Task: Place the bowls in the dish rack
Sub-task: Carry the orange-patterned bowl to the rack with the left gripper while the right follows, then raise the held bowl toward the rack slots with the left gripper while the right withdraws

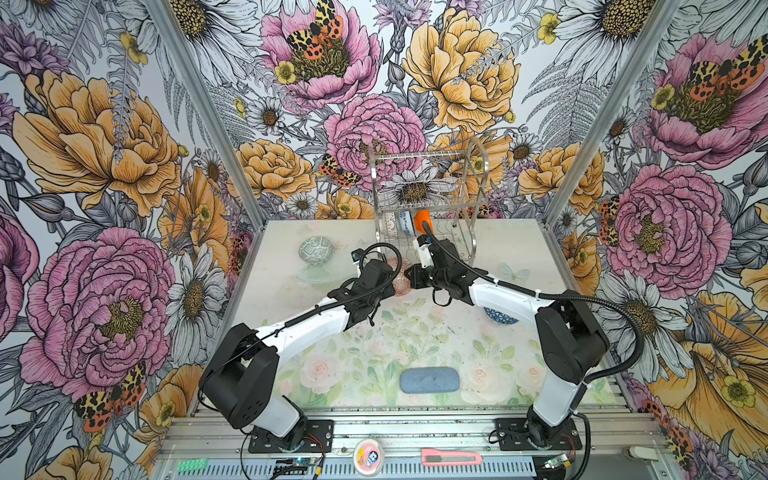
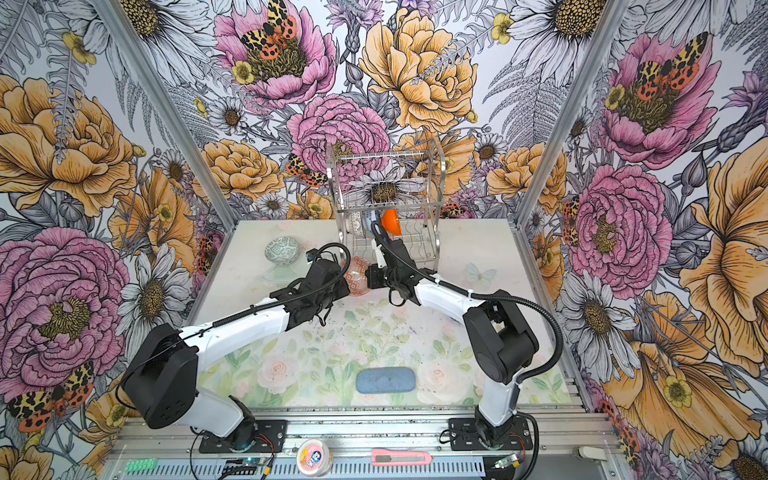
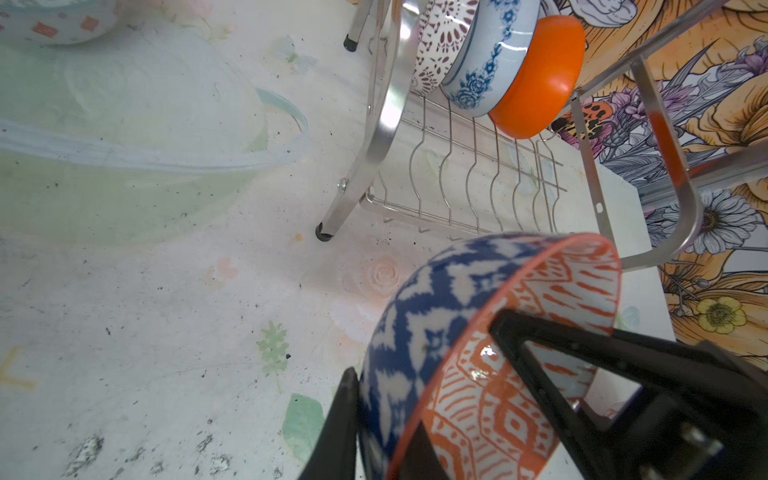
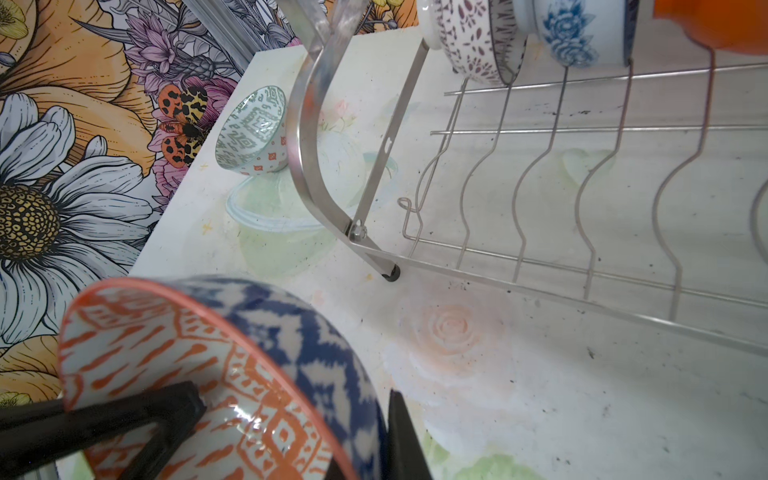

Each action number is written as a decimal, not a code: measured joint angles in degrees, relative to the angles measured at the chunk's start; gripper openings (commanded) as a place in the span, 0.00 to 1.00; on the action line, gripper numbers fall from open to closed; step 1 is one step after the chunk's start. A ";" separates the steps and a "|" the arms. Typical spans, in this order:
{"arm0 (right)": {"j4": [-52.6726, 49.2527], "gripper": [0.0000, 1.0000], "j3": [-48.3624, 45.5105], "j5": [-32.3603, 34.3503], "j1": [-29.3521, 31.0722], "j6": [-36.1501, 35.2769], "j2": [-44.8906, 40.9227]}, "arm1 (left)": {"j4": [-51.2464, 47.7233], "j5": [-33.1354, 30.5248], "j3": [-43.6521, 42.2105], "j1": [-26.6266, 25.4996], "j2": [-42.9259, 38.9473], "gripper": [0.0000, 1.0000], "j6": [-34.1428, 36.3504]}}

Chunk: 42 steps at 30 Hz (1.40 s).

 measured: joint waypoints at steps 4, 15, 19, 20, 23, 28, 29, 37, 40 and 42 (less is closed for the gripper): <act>0.00 0.18 0.02 -0.04 -0.17 -0.11 0.07 | -1.27 -0.66 1.40 0.00 1.07 0.00 -0.04; 0.57 0.57 -6.05 -2.34 -5.64 1.73 -11.65 | -6.60 -5.86 7.98 -0.83 3.61 0.00 -4.44; 0.20 0.85 -10.88 -1.62 -10.29 1.79 -19.45 | -11.47 -12.79 14.25 -2.60 7.02 0.00 -8.20; 0.02 0.91 -12.09 -1.18 -11.67 1.60 -21.33 | -13.38 -14.86 16.48 -3.19 8.35 0.00 -9.42; -0.44 1.00 -14.99 -0.72 -14.14 1.25 -25.33 | -18.88 -21.03 23.34 -5.38 12.92 0.00 -12.83; -1.64 0.99 -19.06 -1.14 -17.20 0.92 -29.73 | -31.04 -29.66 36.98 -8.39 22.51 0.00 -20.63; -1.77 1.00 -19.85 -1.36 -17.94 0.90 -30.45 | -34.05 -31.06 40.04 -8.81 24.81 0.00 -22.53; -2.60 1.00 -23.91 -3.91 -23.21 0.79 -34.25 | -56.74 -36.52 59.63 -9.27 40.00 0.00 -35.91; -2.71 0.99 -24.68 -4.83 -24.44 0.79 -35.19 | -62.42 -37.68 63.67 -9.27 43.50 0.00 -39.04; -2.78 1.00 -24.92 -5.33 -24.87 0.81 -35.47 | -65.46 -38.80 65.29 -9.27 44.89 0.00 -40.70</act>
